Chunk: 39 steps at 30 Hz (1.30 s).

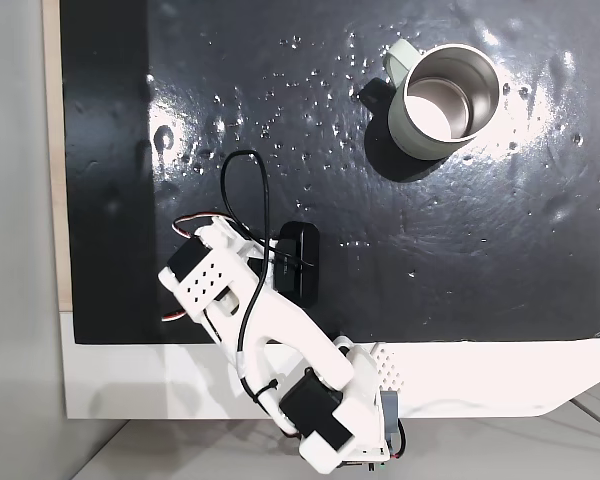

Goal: Grasp a pengrip and put it in the cup.

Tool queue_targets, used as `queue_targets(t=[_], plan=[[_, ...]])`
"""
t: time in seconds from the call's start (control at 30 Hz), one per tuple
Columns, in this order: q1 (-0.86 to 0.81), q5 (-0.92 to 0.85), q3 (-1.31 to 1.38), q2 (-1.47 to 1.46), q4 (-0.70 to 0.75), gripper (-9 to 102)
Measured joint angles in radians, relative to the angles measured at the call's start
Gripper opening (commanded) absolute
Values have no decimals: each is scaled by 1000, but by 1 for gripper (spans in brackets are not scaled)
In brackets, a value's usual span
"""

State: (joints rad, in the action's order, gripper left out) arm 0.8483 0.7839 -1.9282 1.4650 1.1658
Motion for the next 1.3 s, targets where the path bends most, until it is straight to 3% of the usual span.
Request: queue_targets(t=[0.2, 0.57, 1.3], plan=[[-12, -26, -43, 23, -58, 0], [-23, -80, -66, 46, -58, 0], [-95, -301, 548, 55, 485, 0]])
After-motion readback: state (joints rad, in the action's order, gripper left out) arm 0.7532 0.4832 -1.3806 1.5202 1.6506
